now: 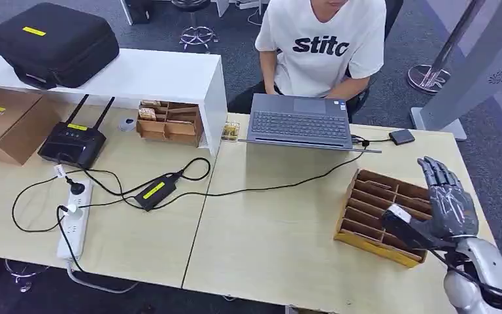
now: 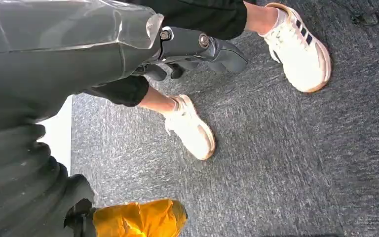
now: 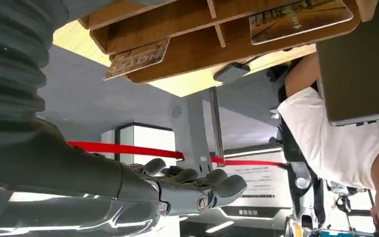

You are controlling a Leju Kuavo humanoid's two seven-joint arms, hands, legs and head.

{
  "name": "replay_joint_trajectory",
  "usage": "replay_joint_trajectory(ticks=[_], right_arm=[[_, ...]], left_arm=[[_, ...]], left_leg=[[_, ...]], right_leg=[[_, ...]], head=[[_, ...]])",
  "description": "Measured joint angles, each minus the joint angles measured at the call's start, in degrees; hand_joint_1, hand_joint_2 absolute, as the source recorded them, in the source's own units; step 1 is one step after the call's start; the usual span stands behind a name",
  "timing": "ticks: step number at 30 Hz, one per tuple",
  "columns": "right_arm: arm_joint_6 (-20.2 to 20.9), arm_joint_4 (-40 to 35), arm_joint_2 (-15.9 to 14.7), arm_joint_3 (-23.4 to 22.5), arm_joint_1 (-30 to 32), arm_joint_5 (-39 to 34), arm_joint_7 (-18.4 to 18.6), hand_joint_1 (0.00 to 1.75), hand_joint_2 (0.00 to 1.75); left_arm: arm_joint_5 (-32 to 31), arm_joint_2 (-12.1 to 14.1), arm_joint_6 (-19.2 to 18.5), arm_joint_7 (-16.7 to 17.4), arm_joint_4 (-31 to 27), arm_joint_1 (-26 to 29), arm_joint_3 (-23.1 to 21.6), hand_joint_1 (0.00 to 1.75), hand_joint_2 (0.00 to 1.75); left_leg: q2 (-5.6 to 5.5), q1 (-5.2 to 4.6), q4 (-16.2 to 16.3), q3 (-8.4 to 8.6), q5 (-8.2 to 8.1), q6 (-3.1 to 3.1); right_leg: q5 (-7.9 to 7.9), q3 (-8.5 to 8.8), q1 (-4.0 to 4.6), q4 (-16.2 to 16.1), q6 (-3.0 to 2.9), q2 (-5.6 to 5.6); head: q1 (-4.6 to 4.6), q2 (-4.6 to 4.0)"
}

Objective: Pass the card to the sensor for recognition and then transmit it.

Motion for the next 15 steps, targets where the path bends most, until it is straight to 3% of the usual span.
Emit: replay_joint_trajectory(ticks=[7,15], right_arm=[[-0.48,1.14,0.24,0.35,-0.06,0.42,0.35,0.00,1.75],[-4.31,3.48,0.44,0.20,-0.87,5.25,3.61,0.00,1.75]], left_arm=[[-0.09,-0.09,0.00,0.00,0.00,-0.01,0.00,0.00,1.75],[-0.70,-0.11,0.02,0.31,0.00,-0.07,0.00,0.00,1.75]], left_leg=[[0.00,0.00,0.00,0.00,0.00,0.00],[0.00,0.00,0.00,0.00,0.00,0.00]], right_leg=[[0.00,0.00,0.00,0.00,0.00,0.00],[0.00,0.00,0.00,0.00,0.00,0.00]], head=[[0.00,0.00],[0.02,0.00]])
